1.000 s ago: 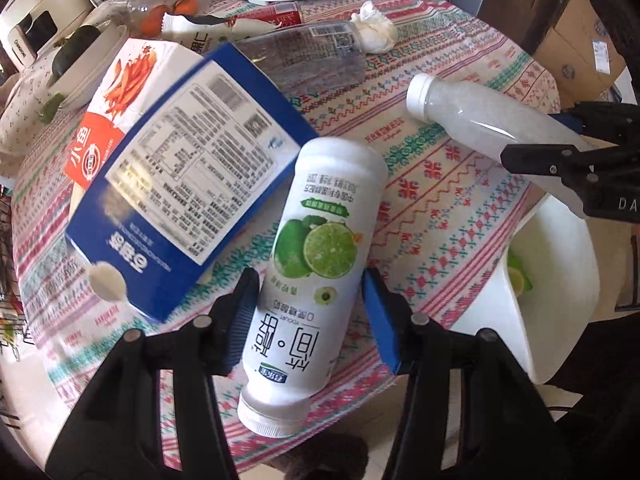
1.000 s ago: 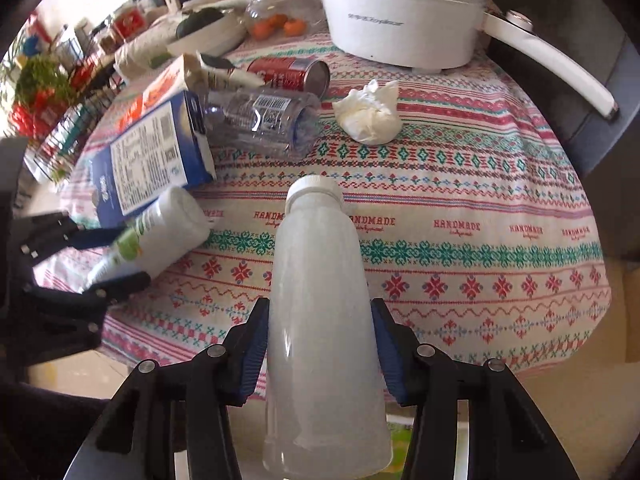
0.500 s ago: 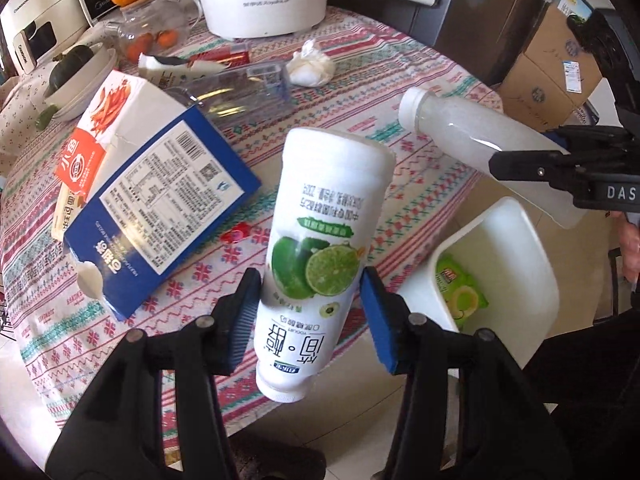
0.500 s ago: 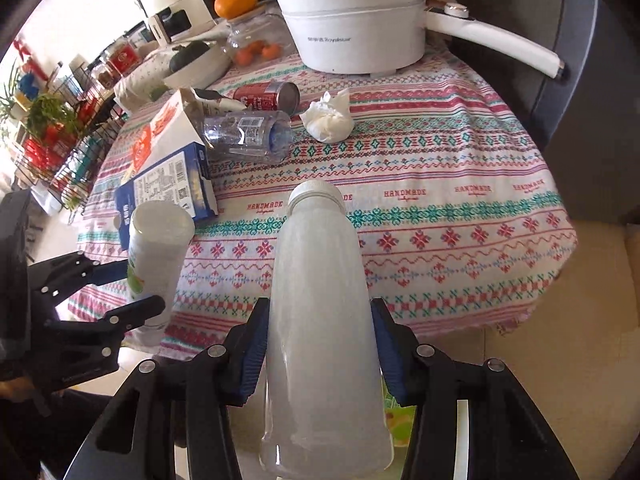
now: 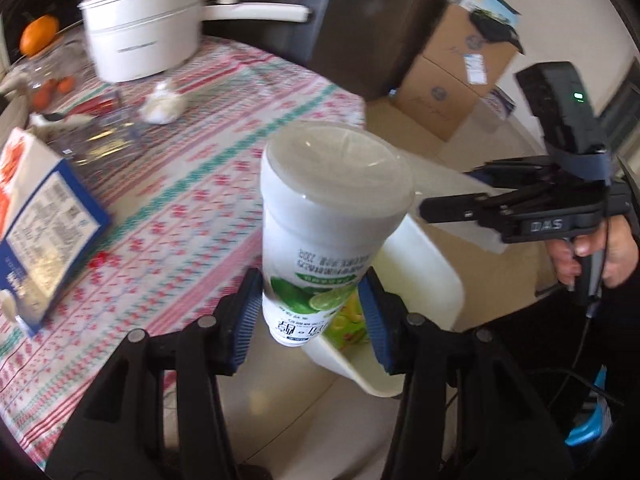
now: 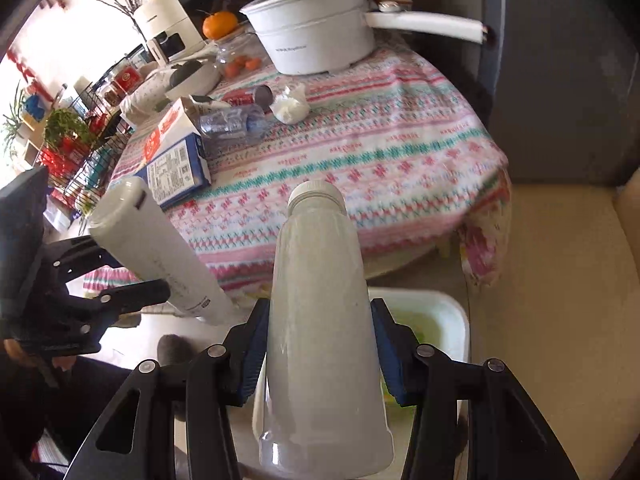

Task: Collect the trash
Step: 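Carry both bottles over the white bin and open both tools to drop them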

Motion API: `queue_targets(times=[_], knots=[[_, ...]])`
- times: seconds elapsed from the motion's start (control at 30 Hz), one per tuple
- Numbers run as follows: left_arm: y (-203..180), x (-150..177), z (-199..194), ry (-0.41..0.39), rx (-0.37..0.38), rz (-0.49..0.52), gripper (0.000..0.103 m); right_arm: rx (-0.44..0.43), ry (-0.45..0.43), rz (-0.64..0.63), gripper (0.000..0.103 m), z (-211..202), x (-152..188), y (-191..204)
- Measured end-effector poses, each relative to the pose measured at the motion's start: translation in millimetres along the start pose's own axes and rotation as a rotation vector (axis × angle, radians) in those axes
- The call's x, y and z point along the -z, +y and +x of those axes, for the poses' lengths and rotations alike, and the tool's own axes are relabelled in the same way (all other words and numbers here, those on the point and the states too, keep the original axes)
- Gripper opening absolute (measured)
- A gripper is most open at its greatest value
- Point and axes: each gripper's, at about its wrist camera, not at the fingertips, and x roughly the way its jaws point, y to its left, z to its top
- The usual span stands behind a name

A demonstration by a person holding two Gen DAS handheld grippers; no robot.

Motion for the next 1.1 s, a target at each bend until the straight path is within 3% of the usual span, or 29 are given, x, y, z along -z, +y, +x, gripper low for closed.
queue_targets(times=[0.27, 0.53, 0.93, 1.1], knots=[[-40, 9, 53, 0.077, 0.08, 0.032, 0.051, 0.041, 0.099, 0.06, 0.05, 16, 42, -41], [-53, 18, 95, 0.122, 0.05, 0.054, 0.052, 0.054, 0.164, 0.08, 0.05, 24, 63, -62], [-47, 18, 82, 0.1, -0.004, 0.071, 0.055, 0.071, 0.256, 0.078, 0.05, 41, 76, -74], [-38, 20, 67, 0.069, -0.056, 0.073, 0.063, 0.079, 0.288, 0.052, 0.05, 49, 71, -68]])
